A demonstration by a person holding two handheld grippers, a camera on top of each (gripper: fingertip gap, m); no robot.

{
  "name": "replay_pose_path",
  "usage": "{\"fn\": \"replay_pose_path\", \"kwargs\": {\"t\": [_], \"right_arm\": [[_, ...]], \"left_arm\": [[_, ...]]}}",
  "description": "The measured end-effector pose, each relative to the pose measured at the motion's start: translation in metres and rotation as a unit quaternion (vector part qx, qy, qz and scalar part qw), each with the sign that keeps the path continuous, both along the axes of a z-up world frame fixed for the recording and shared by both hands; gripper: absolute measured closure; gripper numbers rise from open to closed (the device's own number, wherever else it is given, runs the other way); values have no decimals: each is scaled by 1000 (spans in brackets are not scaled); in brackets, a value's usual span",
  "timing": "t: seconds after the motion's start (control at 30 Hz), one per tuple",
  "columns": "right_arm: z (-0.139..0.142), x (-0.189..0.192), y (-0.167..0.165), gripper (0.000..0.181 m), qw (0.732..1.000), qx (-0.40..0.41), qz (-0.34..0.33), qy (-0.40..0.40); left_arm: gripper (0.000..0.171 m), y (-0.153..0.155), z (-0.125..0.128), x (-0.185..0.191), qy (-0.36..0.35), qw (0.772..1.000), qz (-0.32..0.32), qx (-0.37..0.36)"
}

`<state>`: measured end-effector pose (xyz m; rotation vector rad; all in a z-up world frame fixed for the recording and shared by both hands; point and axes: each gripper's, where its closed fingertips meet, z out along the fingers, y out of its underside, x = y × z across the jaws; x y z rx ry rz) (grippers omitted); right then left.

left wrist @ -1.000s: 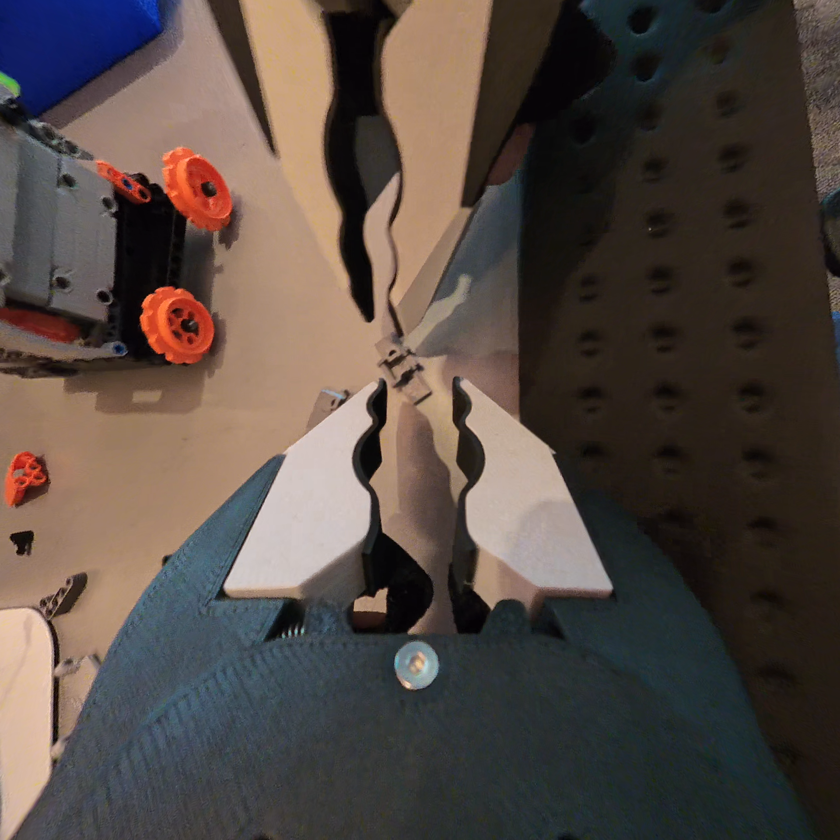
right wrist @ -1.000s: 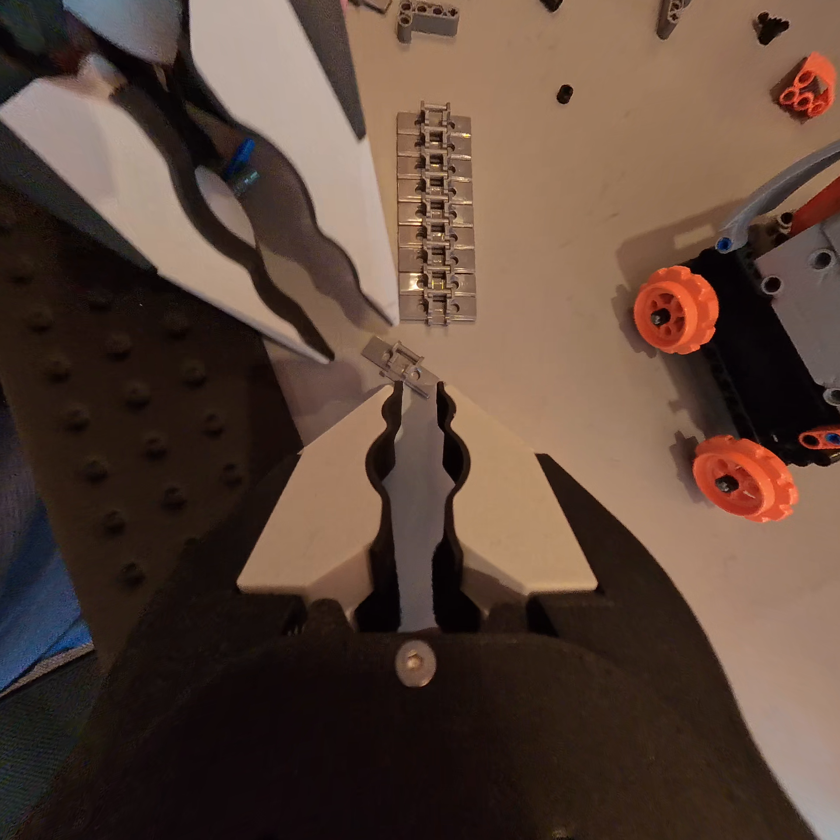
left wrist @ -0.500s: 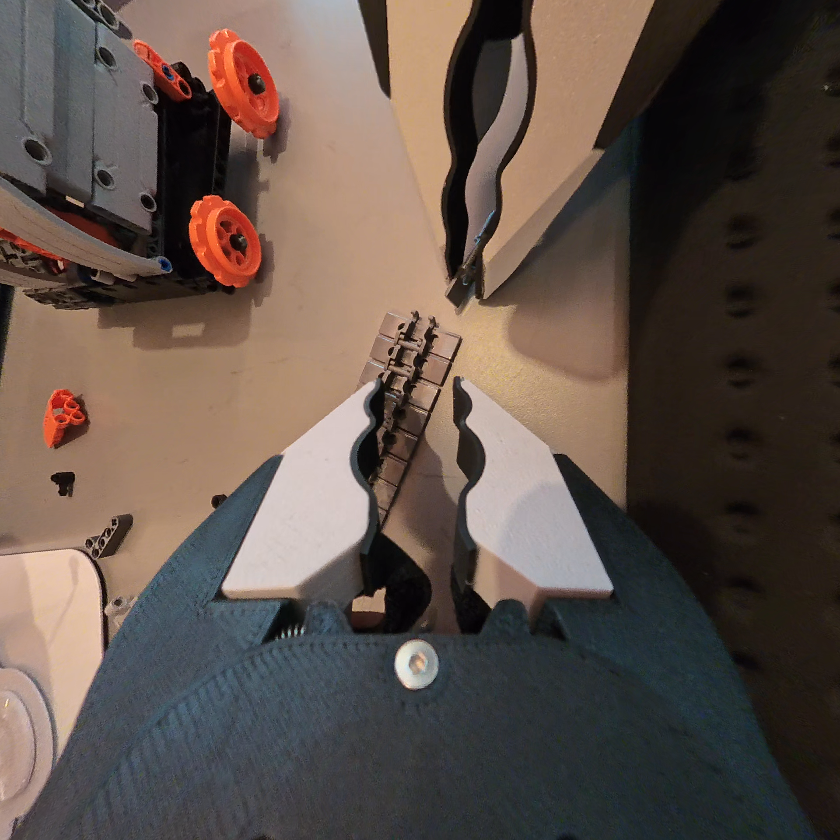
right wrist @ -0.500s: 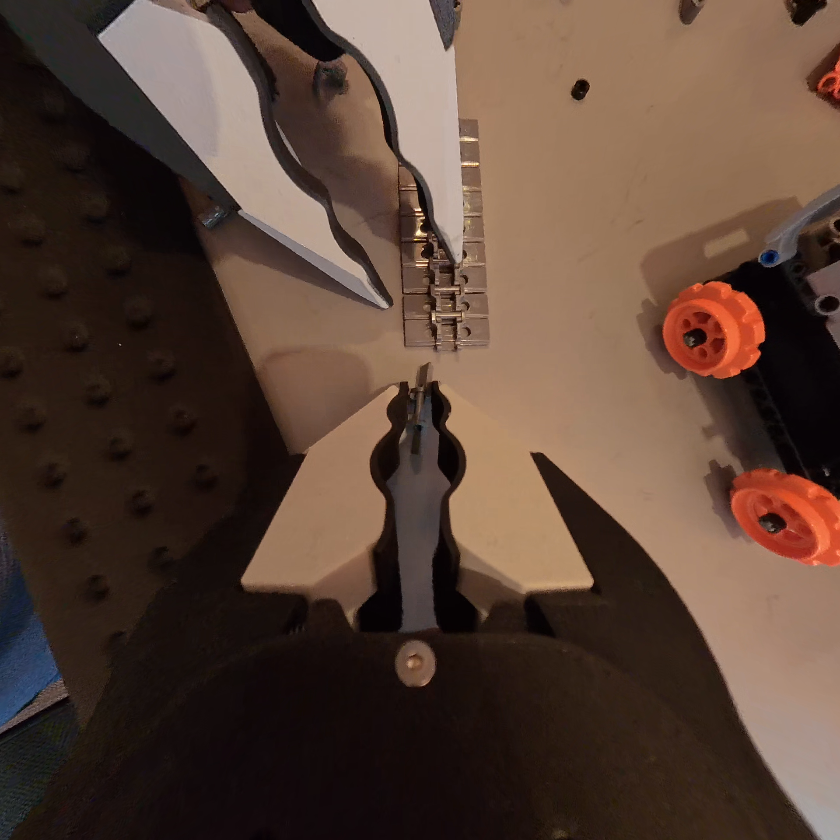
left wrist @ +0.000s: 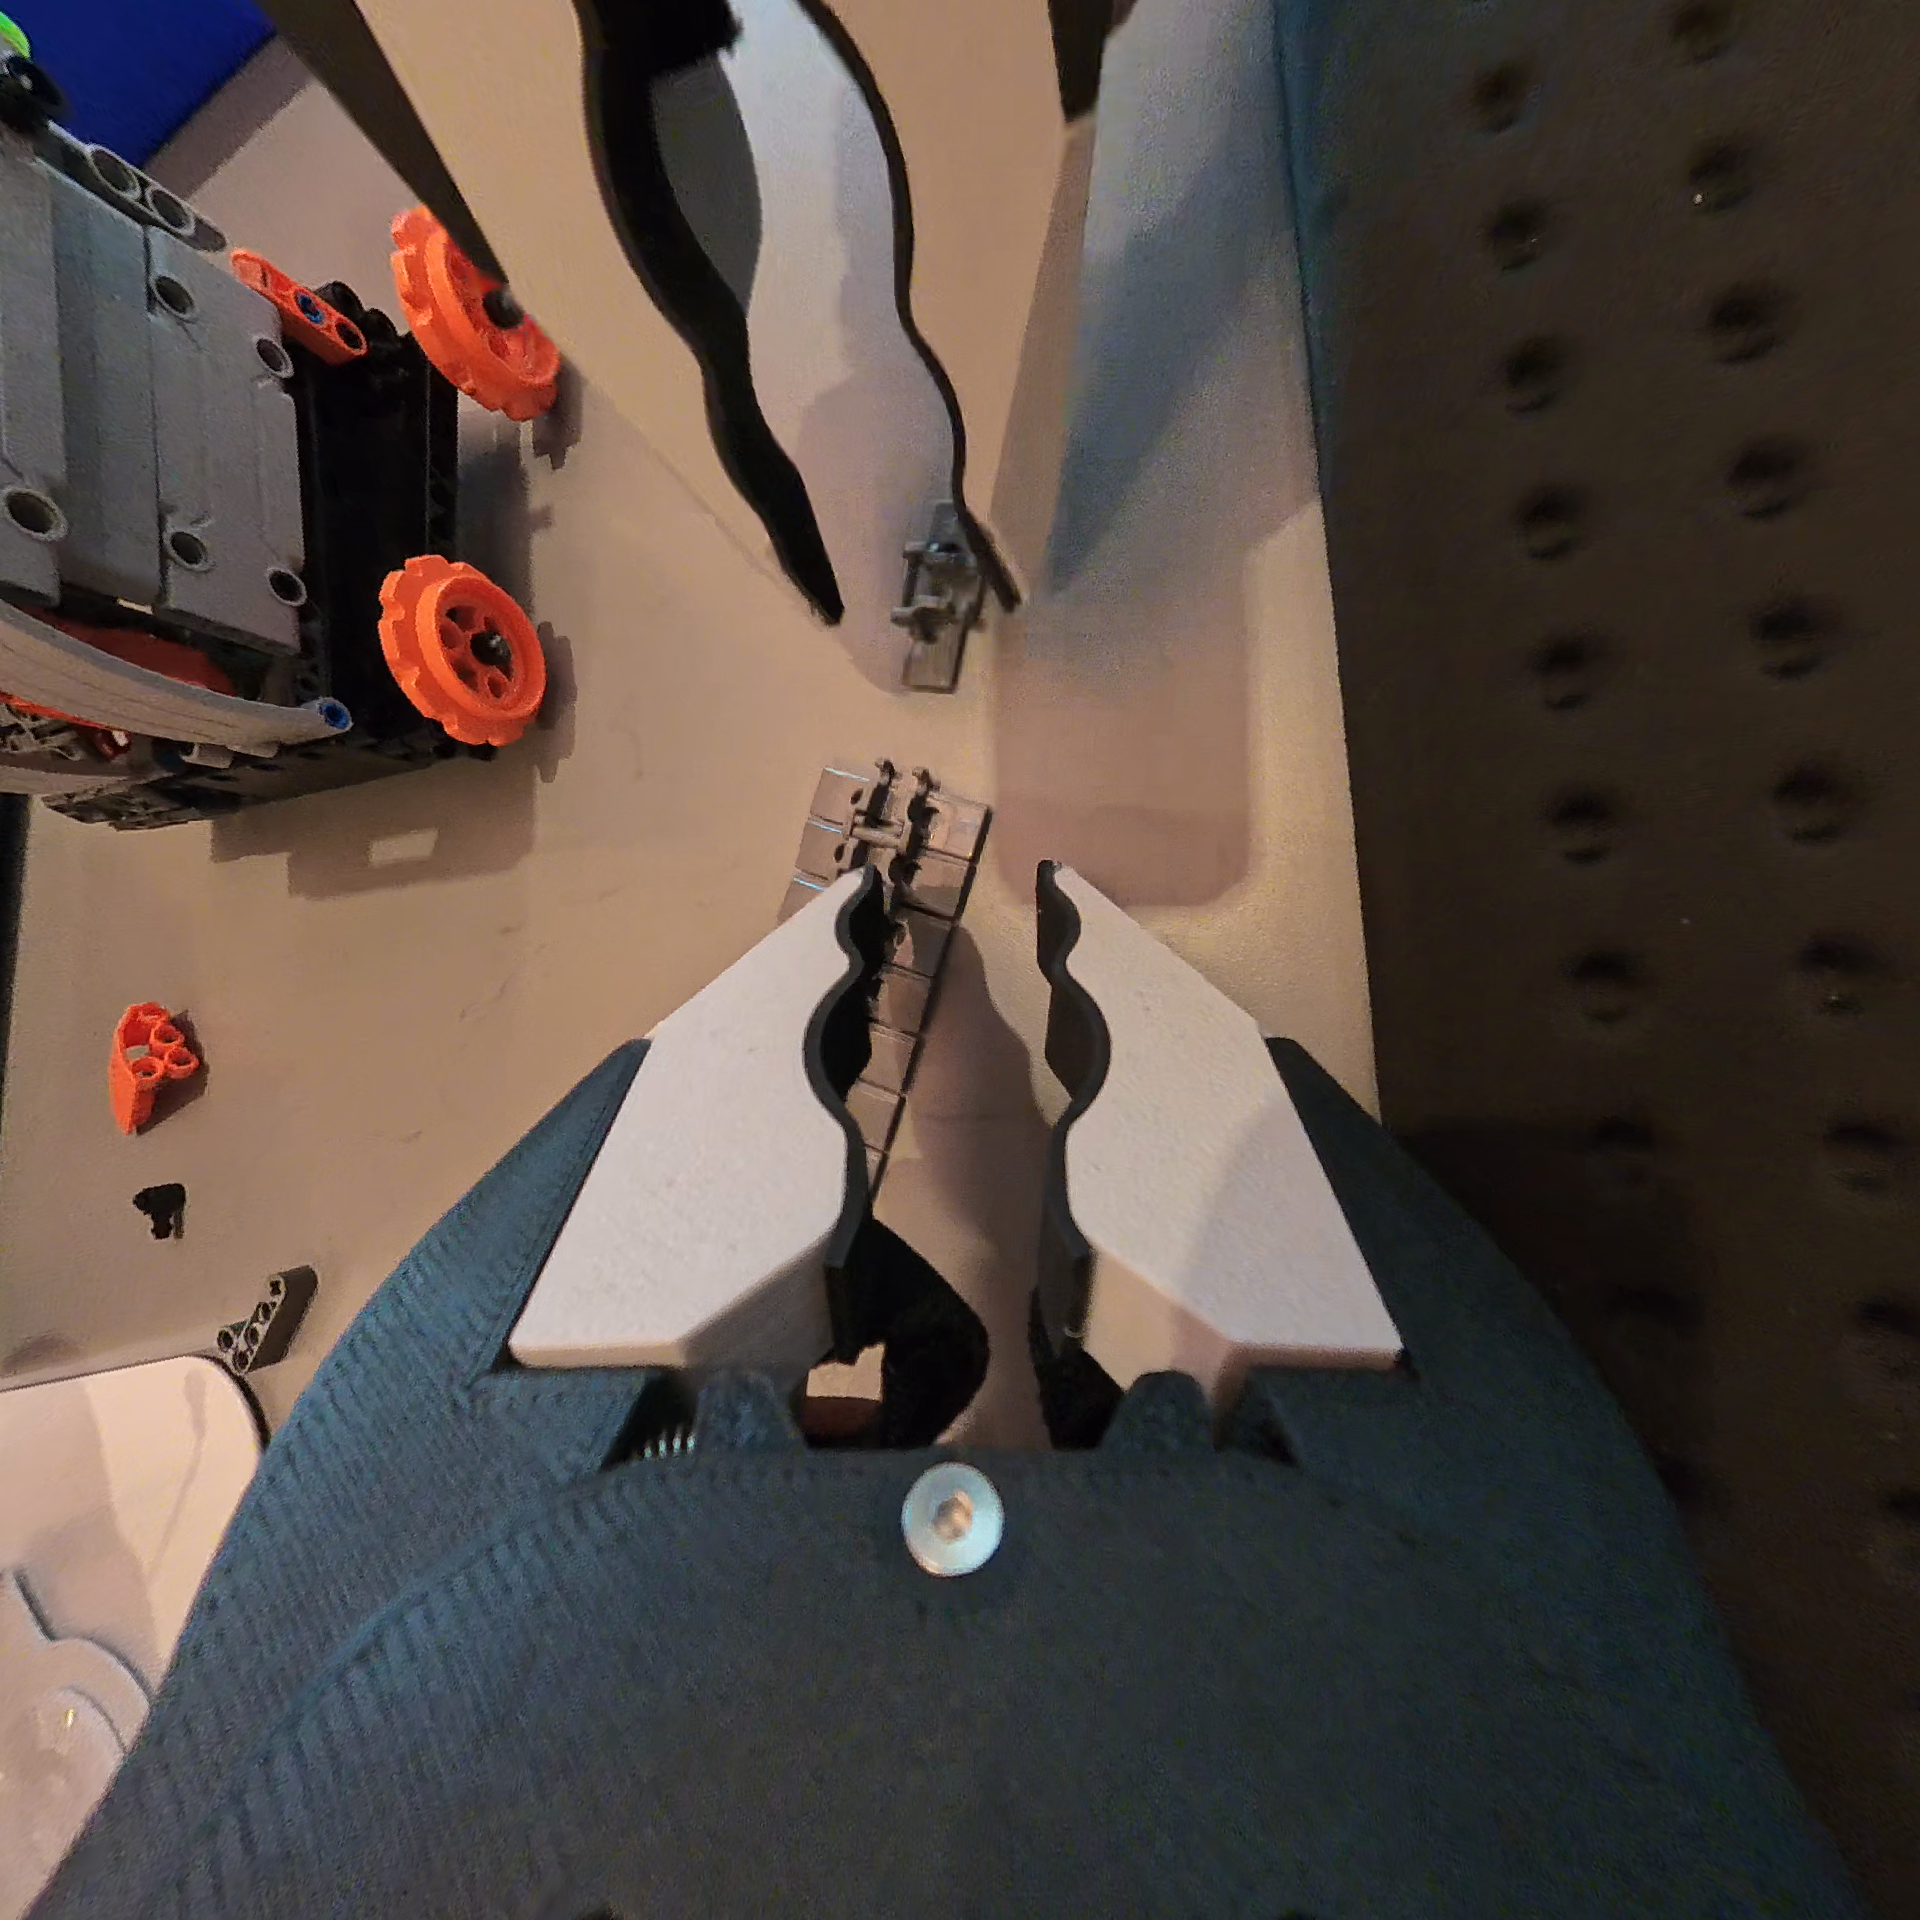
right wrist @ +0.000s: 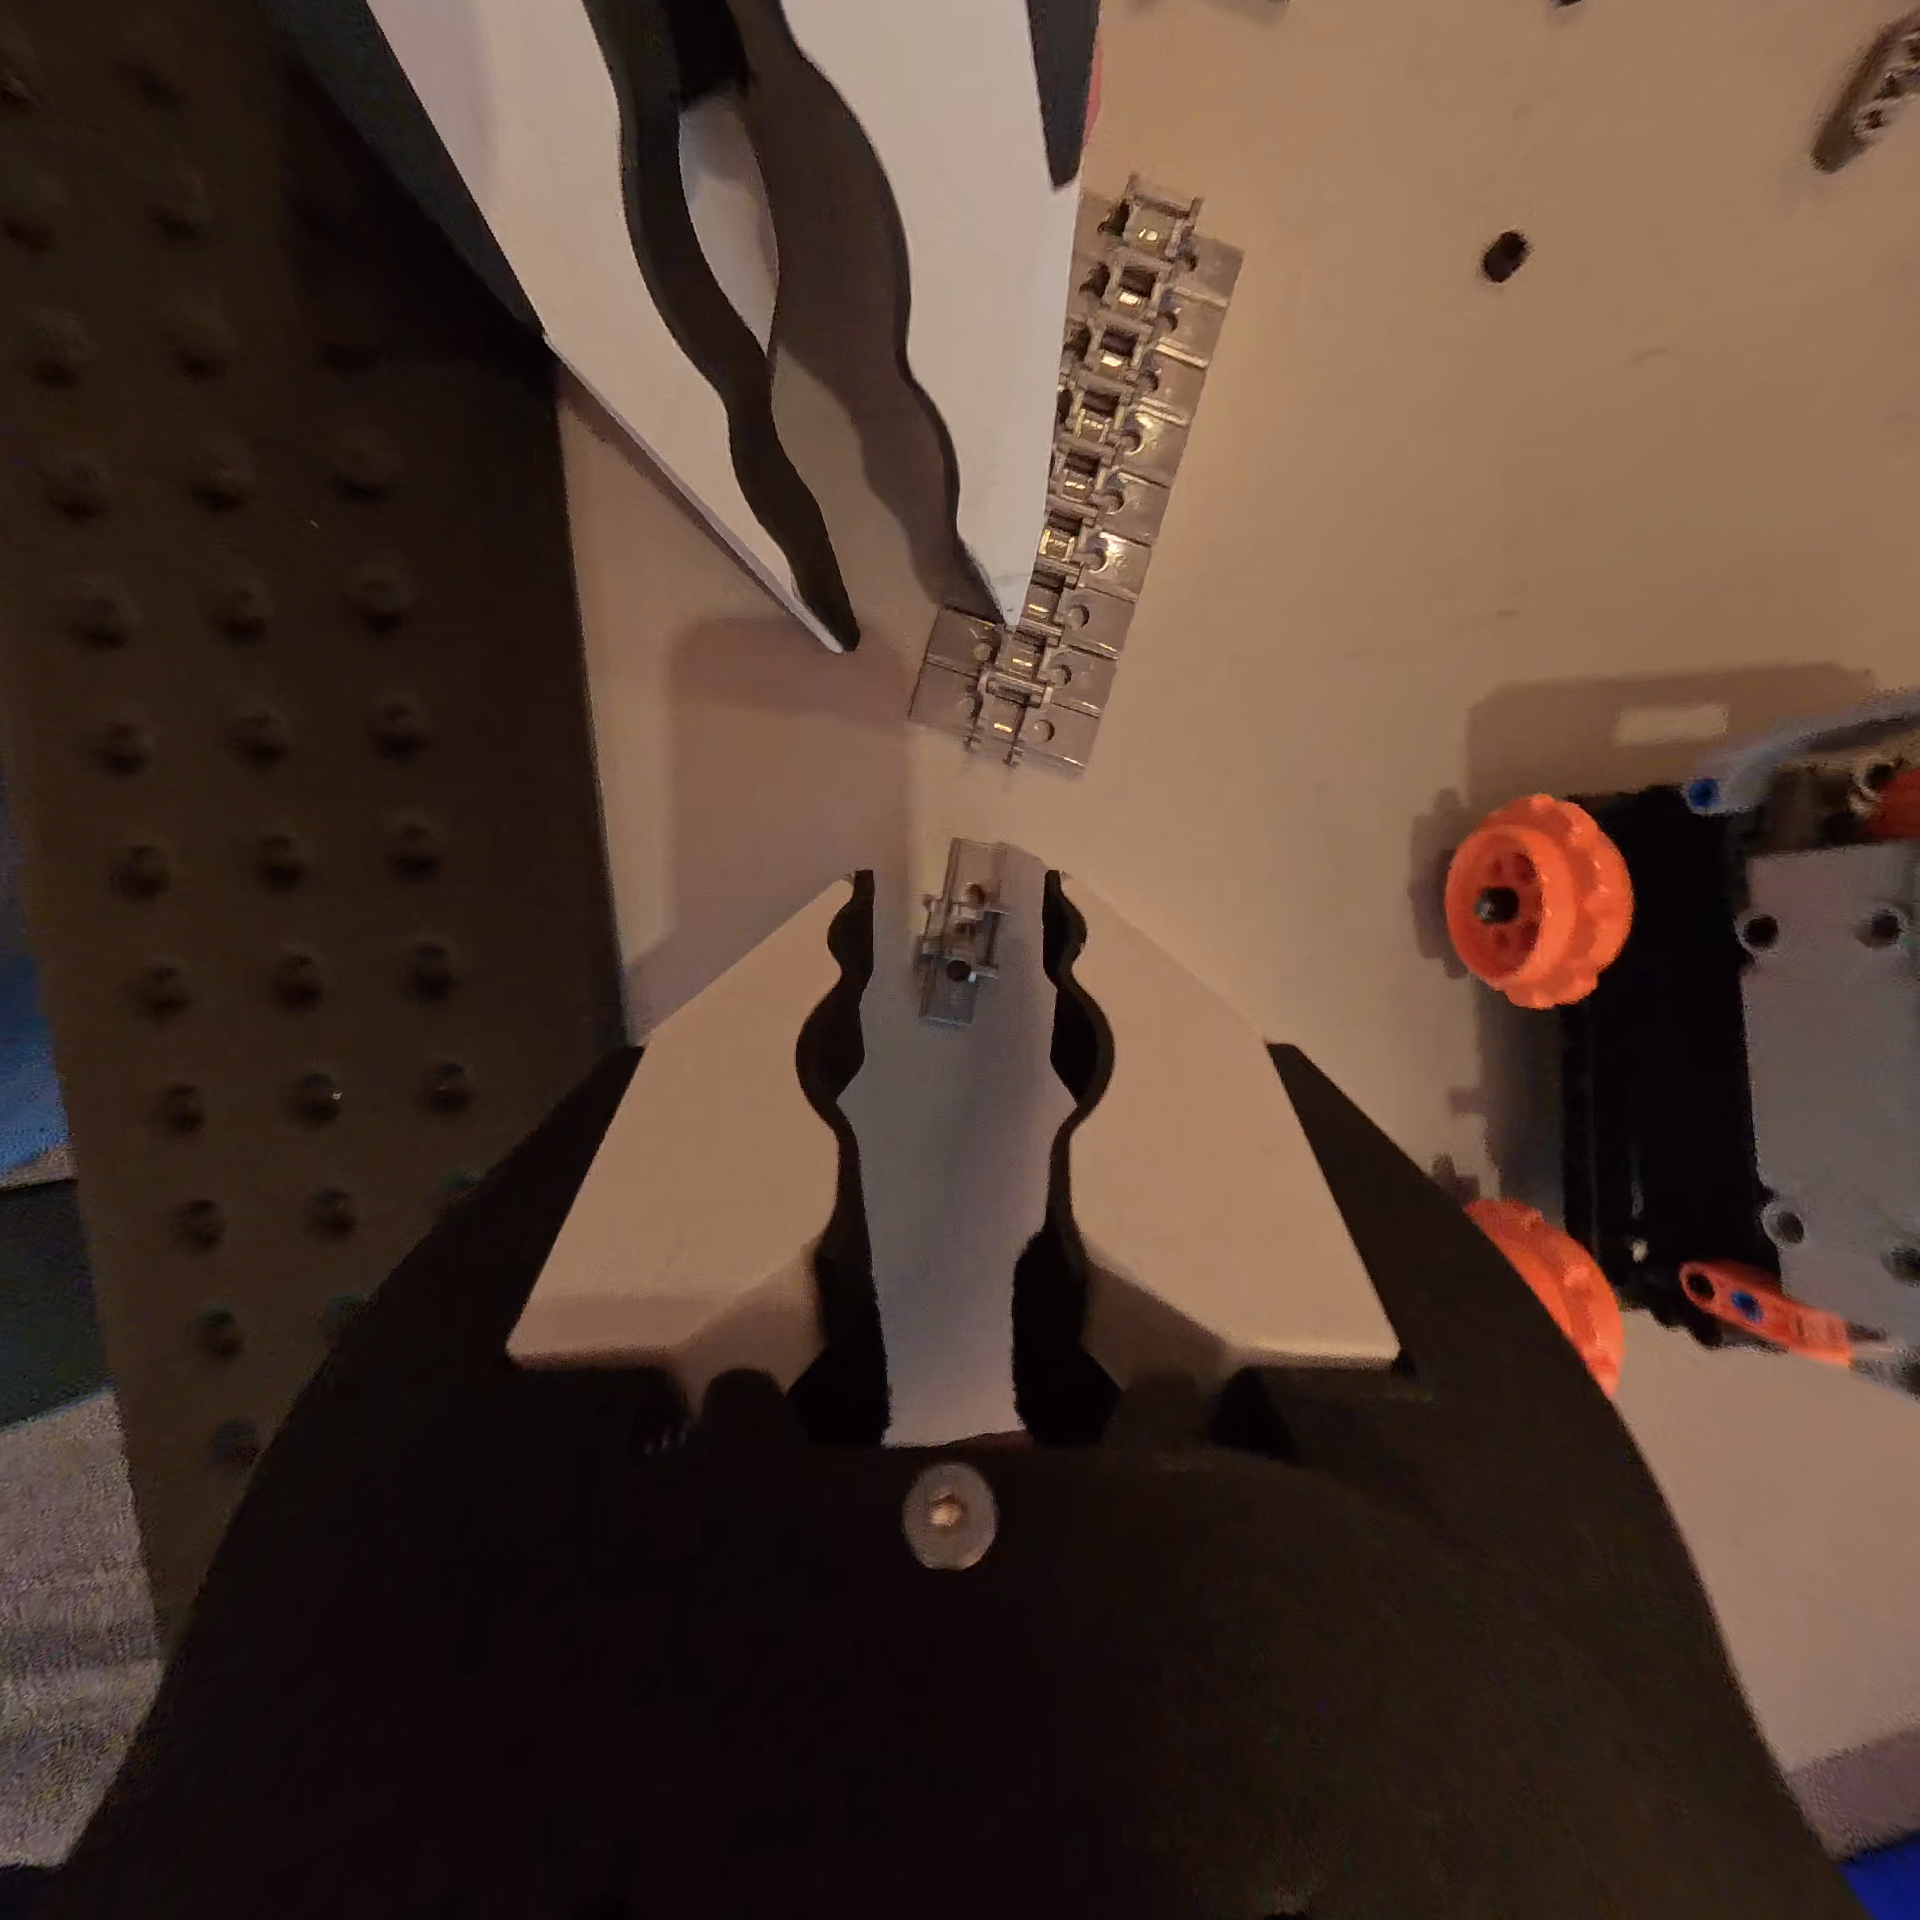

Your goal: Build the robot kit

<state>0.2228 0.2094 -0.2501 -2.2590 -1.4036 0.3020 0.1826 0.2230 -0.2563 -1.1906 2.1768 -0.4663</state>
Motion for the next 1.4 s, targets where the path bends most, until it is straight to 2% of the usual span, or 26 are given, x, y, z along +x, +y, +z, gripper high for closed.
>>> {"fn": "replay_pose_path", "kwargs": {"t": [0.1, 0.23, 0.4, 0.5, 0.6, 0.7, 0.8, 0.87, 1.13, 1.2, 1.23, 1.33, 1.4], "right_arm": [[8, 12, -2, 161, 998, 15, -57, 3], [-1, 20, -15, 169, 993, 9, -115, 9], [-12, 17, -18, 176, 995, 13, -101, 10], [-13, 28, -12, 178, 996, 23, -76, -28], [-9, 40, -4, 176, 995, 24, -79, -58], [0, 21, -6, 172, 997, 21, -76, -9], [-4, 8, -9, 172, 996, 14, -81, 17], [-12, 8, -10, 174, 996, 9, -86, 15], [-13, 18, -1, 176, 995, 18, -94, 3], [-13, 20, 0, 175, 995, 21, -94, -4], [-12, 21, 0, 175, 995, 23, -93, -5], [-9, 20, -1, 175, 995, 27, -94, 7], [-10, 19, -1, 175, 995, 25, -94, 14]], "left_arm": [[143, -5, 0, 5, -4, 1000, -14, -2], [143, -10, -1, 12, -2, 999, -33, 9], [142, -11, 0, 11, -1, 999, -34, 8], [142, -9, -1, 10, 0, 999, -30, 11], [141, -8, 1, 14, -7, 1000, -26, 7], [139, -8, 1, 23, -13, 1000, -26, 4], [142, -13, -1, 28, -9, 999, -34, -6], [142, -15, -1, 29, -5, 999, -35, -7], [148, -28, -4, 35, 0, 999, -27, -43], [147, -30, -3, 37, 1, 999, -28, -40], [141, -31, -2, 34, 6, 999, -28, -42], [139, -21, 9, 32, -3, 999, -2, -47], [138, -14, 4, 30, 12, 999, 8, -35]]}}
